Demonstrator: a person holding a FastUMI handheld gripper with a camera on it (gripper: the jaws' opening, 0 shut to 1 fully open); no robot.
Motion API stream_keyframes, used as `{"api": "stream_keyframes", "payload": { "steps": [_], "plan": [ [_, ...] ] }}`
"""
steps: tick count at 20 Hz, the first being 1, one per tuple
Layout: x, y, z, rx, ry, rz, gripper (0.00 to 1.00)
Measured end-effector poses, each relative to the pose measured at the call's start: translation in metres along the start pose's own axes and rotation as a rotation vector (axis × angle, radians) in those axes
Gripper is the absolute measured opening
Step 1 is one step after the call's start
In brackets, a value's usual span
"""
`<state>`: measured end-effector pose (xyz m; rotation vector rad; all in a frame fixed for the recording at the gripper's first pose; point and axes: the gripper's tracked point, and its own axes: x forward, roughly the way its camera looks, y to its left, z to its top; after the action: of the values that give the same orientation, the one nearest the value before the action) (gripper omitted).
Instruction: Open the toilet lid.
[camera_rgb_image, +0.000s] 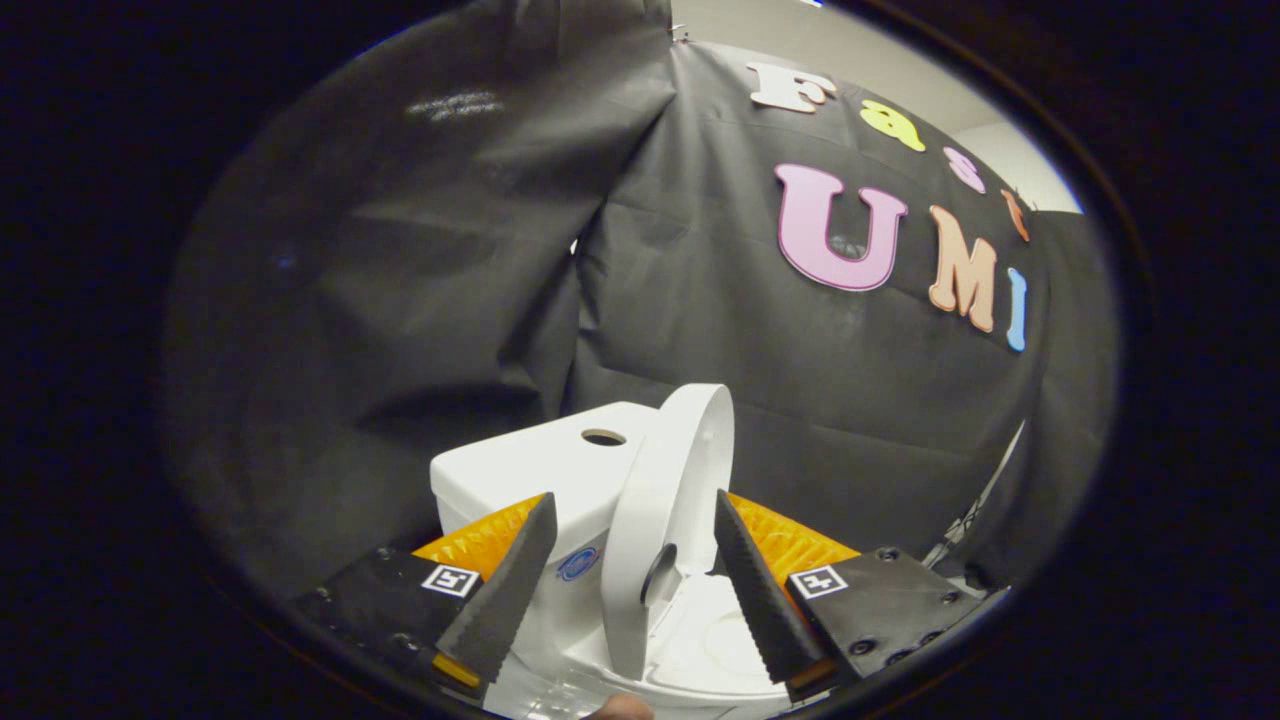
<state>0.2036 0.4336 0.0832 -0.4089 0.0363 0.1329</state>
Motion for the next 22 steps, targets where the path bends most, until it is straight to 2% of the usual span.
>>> {"api": "stream_keyframes", "payload": {
  "steps": [5,12,22],
  "plan": [
    [-0.014,-0.011,0.001,0.037,0.026,0.035,0.97],
    [-0.039,-0.039,0.024,0.093,-0.021,0.076,0.98],
    [-0.066,-0.148,0.017,0.175,-0.026,-0.044,0.98]
  ]
}}
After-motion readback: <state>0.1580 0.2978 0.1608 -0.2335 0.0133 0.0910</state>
